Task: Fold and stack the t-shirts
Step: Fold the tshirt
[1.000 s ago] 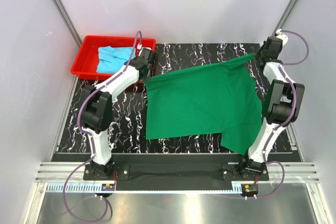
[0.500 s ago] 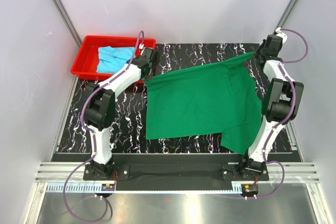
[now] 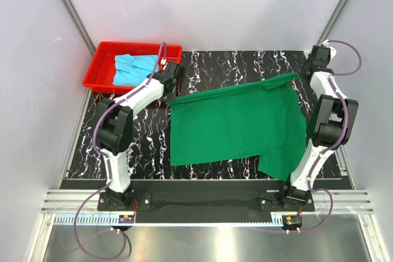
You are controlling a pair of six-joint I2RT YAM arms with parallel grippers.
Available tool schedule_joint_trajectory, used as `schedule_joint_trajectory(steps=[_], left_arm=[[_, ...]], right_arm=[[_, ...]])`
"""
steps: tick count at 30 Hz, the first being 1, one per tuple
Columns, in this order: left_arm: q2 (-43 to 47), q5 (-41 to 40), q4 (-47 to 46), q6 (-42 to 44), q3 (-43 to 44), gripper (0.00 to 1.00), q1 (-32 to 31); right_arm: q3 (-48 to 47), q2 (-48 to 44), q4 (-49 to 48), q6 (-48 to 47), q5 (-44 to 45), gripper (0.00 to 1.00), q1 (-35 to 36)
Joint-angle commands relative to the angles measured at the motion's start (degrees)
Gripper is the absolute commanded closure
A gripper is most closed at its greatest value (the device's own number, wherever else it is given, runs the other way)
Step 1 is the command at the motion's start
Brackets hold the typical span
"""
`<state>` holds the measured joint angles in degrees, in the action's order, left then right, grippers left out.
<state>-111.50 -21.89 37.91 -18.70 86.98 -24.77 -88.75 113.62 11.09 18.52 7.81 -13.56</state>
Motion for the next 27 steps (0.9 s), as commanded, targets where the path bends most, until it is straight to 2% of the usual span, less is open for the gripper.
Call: schedule_joint_trajectory(steps=[1,11,27], left_arm=[[4.7,0.5,1.2,-0.9,-0.7,1.00,0.7],[3.5,4.3,3.6,-2.8,-1.7,1.00,-0.5],[0.4,3.9,5.2,-4.0,-3.2,1.00,-0.5]], right_arm=[[0.2,-4.8,1.4,0.5,3.9,1.00,-2.0],[0.9,-4.6,8.2,0.9,5.2,1.00,-3.7],[4.3,-4.1,12.5,2.7,7.5,1.00,-3.8]])
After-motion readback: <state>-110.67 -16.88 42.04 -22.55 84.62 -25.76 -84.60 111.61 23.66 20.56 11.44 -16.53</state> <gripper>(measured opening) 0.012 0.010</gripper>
